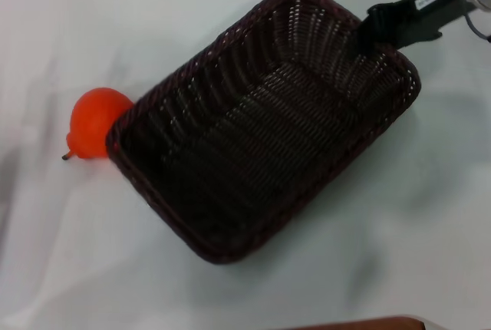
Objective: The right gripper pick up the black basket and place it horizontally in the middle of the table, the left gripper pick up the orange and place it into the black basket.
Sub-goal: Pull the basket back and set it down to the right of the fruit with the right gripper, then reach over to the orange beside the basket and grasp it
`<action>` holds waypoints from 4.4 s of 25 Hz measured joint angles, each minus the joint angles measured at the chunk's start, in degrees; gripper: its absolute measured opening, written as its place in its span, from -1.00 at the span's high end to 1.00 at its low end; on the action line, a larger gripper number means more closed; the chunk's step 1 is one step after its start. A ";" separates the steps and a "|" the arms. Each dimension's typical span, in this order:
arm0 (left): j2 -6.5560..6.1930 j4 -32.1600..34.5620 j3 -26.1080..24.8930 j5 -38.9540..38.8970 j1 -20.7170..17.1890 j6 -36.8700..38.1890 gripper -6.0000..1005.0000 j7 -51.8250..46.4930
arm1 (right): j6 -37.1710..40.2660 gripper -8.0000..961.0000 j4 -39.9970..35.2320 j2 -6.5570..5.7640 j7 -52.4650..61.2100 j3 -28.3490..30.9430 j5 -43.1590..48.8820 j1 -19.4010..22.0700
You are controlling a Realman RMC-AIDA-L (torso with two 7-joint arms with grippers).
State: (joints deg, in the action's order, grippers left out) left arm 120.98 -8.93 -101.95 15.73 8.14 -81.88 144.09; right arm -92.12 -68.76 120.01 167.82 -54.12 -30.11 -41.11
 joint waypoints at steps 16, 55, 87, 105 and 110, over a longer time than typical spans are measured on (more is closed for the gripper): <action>-0.48 0.06 -0.62 0.01 0.95 1.85 -0.80 0.05 | 2.35 0.51 -9.10 1.09 4.11 -1.10 -8.25 12.32; -1.10 -0.04 -2.07 0.03 1.34 2.83 -0.80 0.05 | 5.34 -0.77 -4.80 -0.15 2.66 -2.73 -19.78 17.34; -18.52 -11.37 7.39 42.82 8.58 13.14 -0.80 -35.25 | 12.68 -0.78 23.91 -0.40 -71.62 20.08 -67.94 19.50; -9.18 -19.12 5.26 49.45 6.65 17.73 -0.77 -25.00 | 8.24 -0.78 33.56 -0.45 -75.76 28.28 -69.24 20.19; -7.55 -19.23 4.45 50.26 6.69 19.81 -0.77 -23.26 | 8.29 -0.78 34.78 -0.47 -75.80 28.29 -69.29 19.91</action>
State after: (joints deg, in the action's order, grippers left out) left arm 113.43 -28.16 -97.50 65.99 14.83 -62.08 120.83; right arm -83.84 -33.98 119.53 92.02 -25.84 -99.39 -21.20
